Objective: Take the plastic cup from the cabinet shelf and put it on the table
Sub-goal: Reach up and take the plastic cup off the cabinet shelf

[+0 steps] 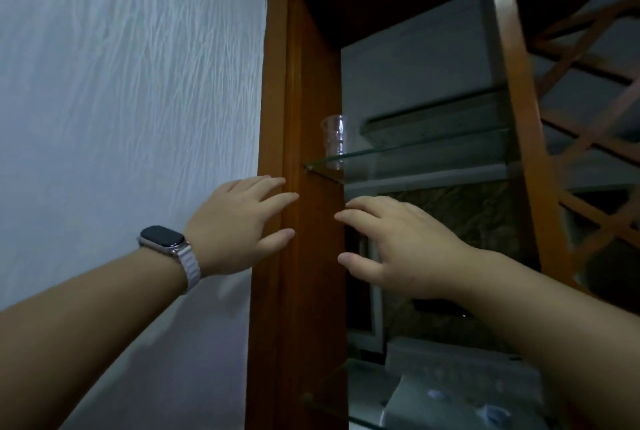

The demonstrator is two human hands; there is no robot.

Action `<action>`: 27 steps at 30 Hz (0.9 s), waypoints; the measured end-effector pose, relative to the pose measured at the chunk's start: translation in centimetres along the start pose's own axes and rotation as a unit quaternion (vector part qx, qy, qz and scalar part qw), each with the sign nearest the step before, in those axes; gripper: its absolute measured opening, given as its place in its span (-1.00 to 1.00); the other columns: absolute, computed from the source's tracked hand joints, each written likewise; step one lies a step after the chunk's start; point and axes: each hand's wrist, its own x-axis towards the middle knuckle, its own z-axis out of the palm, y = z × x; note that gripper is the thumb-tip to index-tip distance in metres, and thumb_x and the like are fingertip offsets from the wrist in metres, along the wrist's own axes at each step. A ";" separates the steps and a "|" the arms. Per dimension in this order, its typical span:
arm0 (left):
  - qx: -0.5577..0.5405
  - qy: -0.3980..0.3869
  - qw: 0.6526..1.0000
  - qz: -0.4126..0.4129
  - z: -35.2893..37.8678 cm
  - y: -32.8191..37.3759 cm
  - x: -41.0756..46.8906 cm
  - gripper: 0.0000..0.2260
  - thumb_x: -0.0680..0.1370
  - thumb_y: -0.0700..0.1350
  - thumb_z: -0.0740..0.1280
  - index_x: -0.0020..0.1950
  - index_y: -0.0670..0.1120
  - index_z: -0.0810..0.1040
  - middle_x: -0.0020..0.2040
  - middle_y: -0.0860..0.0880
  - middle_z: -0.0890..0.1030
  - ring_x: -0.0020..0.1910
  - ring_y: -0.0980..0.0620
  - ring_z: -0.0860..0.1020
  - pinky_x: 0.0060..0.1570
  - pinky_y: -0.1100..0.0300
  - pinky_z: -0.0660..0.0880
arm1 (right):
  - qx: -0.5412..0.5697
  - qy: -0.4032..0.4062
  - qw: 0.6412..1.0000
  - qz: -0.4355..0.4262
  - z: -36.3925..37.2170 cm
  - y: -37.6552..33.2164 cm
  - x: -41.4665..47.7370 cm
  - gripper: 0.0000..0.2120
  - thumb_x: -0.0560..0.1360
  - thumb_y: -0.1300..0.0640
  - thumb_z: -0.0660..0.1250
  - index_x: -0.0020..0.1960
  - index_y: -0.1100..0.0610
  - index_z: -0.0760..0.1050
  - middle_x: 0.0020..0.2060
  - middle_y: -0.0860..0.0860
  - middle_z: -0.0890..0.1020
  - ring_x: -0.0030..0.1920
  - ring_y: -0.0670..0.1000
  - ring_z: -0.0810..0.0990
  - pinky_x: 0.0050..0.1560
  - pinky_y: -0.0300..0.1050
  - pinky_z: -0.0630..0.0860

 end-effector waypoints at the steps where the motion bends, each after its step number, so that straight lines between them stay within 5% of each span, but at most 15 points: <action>1: 0.000 0.004 1.000 0.001 0.1 -0.3 0.6 -0.45 0.53 0.29 0.04 0.45 0.08 0.32 0.46 -0.07 0.39 0.42 -0.11 0.35 0.31 -0.07 0.33 | -0.010 0.006 1.000 0.001 -0.5 0.2 0.3 -0.39 0.54 -0.31 0.10 0.53 -0.13 0.14 0.51 -0.10 0.25 0.48 -0.04 0.20 0.41 -0.01 0.20; 16: -0.128 0.093 0.987 -0.032 0.6 -1.3 11.4 -0.52 0.56 0.15 0.21 0.44 0.03 0.32 0.44 -0.03 0.38 0.38 -0.01 0.36 0.26 0.06 0.40 | -0.111 0.079 0.988 0.078 -4.6 6.0 8.0 -0.45 0.54 -0.26 0.15 0.46 -0.06 0.26 0.38 -0.04 0.42 0.35 0.01 0.37 0.31 0.01 0.32; 19: -0.277 0.080 0.952 -0.104 0.4 -0.6 13.6 -0.55 0.56 0.09 0.26 0.42 -0.02 0.34 0.36 -0.03 0.44 0.14 0.11 0.43 -0.01 0.23 0.42 | -0.101 0.062 0.988 0.098 -4.6 6.7 9.5 -0.42 0.54 -0.26 0.15 0.49 -0.03 0.23 0.41 -0.01 0.41 0.36 0.04 0.39 0.31 0.03 0.36; 22: -0.419 0.048 0.891 -0.168 0.7 0.0 15.7 -0.60 0.58 0.04 0.26 0.38 -0.04 0.36 0.16 0.00 0.51 -0.13 0.20 0.46 -0.26 0.29 0.43 | 0.030 0.052 0.987 0.152 -4.6 7.2 11.3 -0.41 0.54 -0.21 0.21 0.48 0.03 0.26 0.40 0.04 0.43 0.30 0.05 0.47 0.23 0.04 0.48; 24: -0.471 0.034 0.857 -0.208 1.1 0.2 16.9 -0.64 0.58 0.02 0.26 0.34 -0.05 0.38 -0.05 0.08 0.50 -0.17 0.18 0.48 -0.28 0.25 0.47 | 0.107 0.049 0.977 0.176 -4.5 7.6 12.9 -0.44 0.54 -0.18 0.23 0.46 0.06 0.31 0.33 0.07 0.50 0.18 0.03 0.53 0.12 -0.02 0.52; 27: -0.483 0.007 0.837 -0.257 1.7 0.4 18.3 -0.63 0.55 0.02 0.30 0.31 -0.08 0.37 -0.11 0.04 0.49 -0.15 0.08 0.52 -0.25 0.20 0.49 | 0.133 0.040 0.968 0.209 -4.6 8.6 15.6 -0.47 0.53 -0.18 0.24 0.39 0.11 0.40 0.17 0.06 0.57 0.07 0.01 0.54 0.03 -0.03 0.49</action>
